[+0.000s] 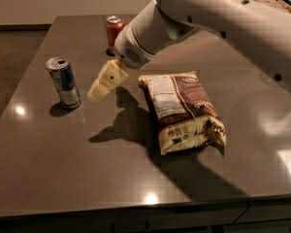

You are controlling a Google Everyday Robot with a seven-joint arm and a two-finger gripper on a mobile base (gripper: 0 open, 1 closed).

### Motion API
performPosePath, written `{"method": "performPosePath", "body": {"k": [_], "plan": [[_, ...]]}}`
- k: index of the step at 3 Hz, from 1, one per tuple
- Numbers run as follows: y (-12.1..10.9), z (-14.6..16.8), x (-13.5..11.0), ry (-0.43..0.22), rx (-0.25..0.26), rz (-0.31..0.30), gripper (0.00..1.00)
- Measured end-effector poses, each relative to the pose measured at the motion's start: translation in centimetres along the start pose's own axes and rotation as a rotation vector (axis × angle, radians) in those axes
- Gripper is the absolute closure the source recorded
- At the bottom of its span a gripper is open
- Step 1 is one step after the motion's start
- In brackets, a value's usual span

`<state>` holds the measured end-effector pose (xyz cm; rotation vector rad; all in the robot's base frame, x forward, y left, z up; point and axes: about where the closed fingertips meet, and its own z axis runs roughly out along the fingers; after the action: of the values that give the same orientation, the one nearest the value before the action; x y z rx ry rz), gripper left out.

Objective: Knock redbull can over

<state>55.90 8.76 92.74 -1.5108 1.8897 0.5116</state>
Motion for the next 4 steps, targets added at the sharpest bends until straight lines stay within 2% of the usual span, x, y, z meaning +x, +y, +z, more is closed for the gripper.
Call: {"method": "performPosePath", "body": {"k": [1, 4], "plan": [[-0.3, 2.1, -1.4, -0.03, -0.009, 0.0, 0.0], [-0.2, 6.7, -5.0, -0.089, -0.105, -0.046, 0.0]]}}
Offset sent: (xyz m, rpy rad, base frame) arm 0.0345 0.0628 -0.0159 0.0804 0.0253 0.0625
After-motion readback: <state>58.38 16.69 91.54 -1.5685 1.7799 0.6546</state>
